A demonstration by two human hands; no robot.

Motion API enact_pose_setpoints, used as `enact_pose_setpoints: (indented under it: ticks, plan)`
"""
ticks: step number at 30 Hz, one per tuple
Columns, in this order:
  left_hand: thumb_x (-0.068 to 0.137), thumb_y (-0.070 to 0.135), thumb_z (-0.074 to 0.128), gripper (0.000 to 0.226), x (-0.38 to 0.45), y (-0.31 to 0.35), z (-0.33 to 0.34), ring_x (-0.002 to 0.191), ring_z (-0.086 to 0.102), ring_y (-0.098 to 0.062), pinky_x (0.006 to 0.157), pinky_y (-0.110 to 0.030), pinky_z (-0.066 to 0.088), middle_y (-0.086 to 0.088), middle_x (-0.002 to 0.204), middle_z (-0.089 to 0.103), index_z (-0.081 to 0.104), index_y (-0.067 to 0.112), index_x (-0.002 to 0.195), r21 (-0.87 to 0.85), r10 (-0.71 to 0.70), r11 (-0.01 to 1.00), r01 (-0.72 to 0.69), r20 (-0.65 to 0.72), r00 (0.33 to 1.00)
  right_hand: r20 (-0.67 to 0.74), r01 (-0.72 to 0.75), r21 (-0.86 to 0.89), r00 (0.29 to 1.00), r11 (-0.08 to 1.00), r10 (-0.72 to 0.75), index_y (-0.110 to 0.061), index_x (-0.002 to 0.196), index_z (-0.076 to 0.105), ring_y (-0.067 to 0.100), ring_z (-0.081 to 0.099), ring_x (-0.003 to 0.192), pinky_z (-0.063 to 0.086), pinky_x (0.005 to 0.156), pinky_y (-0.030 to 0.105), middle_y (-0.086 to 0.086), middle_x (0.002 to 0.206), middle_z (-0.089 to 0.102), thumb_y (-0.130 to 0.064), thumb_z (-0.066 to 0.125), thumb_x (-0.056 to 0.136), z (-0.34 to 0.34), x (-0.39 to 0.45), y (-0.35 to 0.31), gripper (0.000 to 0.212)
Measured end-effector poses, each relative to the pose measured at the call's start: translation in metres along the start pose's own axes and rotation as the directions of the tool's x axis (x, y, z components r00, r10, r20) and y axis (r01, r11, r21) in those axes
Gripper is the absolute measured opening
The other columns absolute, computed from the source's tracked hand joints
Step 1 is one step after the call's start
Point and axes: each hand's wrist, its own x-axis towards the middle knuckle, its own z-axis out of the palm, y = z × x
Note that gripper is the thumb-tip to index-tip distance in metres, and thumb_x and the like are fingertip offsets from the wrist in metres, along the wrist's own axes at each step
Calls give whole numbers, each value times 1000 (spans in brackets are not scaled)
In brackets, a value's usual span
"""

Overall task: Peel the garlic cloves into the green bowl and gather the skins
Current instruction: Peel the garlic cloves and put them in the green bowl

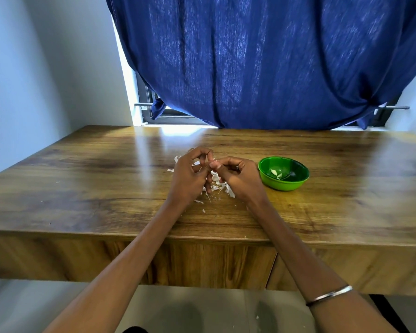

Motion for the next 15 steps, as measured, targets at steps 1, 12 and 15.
enact_pose_setpoints:
  ticks: [1,12,15]
  plan:
    - [97,9,68,10,0,0,0,51,57,-13,43,-28,51,-15,79,49,59,7,93,-4,2,1000,-2,7,1000,4,-6,10,1000,1000,6,-11,95,78,-4,62,64,50,68,17,-3,82,75,-13,73,92,-1,0,0,7]
    - [94,2,70,7,3,1,-1,52,63,-24,43,-34,54,-6,87,62,63,2,93,-48,-4,999,2,-52,999,-136,32,-32,990,999,-36,-13,102,81,10,74,74,59,72,30,-2,90,79,-20,80,86,0,4,8,17]
    - [95,-1,67,10,3,1,-2,52,63,-22,44,-33,54,-9,88,57,63,7,91,-6,30,1000,-30,-39,999,-135,49,-55,989,997,-56,-14,103,81,11,75,76,61,74,35,-1,89,79,-19,78,87,1,2,7,16]
